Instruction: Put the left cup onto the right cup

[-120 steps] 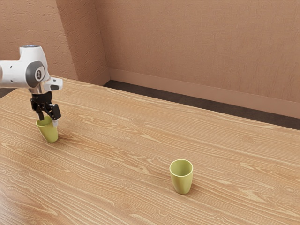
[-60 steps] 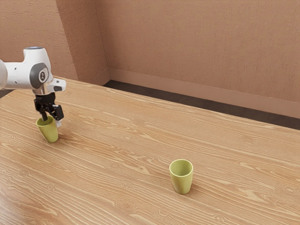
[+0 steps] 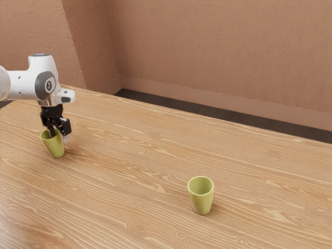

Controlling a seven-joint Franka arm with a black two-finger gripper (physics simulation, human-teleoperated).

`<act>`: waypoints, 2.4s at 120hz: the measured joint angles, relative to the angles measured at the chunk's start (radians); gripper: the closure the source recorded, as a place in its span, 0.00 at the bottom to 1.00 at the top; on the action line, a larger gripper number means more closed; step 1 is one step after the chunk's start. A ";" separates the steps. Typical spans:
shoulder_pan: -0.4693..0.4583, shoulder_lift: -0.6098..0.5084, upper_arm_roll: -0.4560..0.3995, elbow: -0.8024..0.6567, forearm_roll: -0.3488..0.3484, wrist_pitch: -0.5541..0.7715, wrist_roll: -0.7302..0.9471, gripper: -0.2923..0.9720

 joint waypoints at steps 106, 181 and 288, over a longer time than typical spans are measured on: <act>0.008 0.004 0.002 0.000 -0.002 0.001 -0.006 0.52; 0.010 0.010 0.002 -0.001 0.000 0.001 -0.008 0.61; 0.021 0.008 0.002 -0.001 0.000 0.001 -0.009 0.69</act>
